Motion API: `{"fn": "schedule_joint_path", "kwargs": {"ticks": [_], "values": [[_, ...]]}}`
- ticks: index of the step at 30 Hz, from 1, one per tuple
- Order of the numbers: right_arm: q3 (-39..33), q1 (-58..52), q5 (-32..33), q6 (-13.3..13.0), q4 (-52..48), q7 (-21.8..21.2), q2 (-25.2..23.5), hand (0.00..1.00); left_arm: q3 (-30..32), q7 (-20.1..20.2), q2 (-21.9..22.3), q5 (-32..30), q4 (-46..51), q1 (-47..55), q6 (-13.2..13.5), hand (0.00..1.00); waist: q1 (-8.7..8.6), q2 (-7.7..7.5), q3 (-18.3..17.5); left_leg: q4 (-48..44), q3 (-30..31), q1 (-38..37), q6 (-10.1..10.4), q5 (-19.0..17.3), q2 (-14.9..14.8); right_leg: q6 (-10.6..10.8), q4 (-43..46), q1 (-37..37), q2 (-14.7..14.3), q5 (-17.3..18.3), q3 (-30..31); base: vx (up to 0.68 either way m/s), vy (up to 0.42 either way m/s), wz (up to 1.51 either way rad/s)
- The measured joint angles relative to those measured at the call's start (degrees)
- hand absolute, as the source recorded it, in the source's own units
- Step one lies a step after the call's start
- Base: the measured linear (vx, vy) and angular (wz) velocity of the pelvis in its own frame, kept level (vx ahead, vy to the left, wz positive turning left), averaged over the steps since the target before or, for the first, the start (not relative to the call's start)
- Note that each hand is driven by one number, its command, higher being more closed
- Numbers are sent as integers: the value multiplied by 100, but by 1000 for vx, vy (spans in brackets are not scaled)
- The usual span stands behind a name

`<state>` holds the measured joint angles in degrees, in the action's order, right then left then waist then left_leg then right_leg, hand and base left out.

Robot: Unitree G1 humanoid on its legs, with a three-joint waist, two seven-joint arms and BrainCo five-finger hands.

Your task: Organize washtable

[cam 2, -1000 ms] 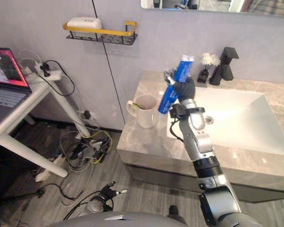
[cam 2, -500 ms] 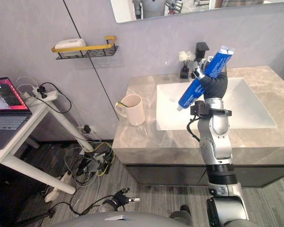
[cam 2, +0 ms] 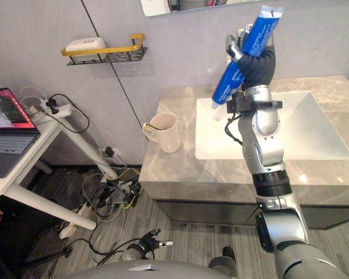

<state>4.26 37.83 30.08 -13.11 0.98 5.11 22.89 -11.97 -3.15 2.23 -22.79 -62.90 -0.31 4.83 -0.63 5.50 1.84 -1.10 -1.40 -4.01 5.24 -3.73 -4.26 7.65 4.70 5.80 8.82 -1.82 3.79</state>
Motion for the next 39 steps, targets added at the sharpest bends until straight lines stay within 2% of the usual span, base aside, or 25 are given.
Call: {"fn": "schedule_joint_path", "kwargs": {"ticks": [10, 22, 39], "values": [[539, 1042, -247, 124, 661, -7, 217, 100, 16, -13, -13, 224, 19, -86, 8, 0, 89, 6, 169, 65, 107, 77, 7, 87, -6, -8, -6, 14, 22, 5, -143, -7, -3, 8], [800, 1489, -249, 246, 867, -130, 338, 100, 84, -31, -28, 389, 185, -55, 6, 0, 154, -30, 337, 92, 224, 157, 13, 106, -15, -14, -40, 12, 37, 12, -302, 10, -5, 6], [990, 1651, -192, 248, 862, -395, 539, 100, 555, -88, -96, 429, 344, -71, 7, 0, 266, -290, 505, 182, 157, 256, 24, 108, -123, -49, -397, 11, -72, -124, -299, 13, -9, -1]]}}
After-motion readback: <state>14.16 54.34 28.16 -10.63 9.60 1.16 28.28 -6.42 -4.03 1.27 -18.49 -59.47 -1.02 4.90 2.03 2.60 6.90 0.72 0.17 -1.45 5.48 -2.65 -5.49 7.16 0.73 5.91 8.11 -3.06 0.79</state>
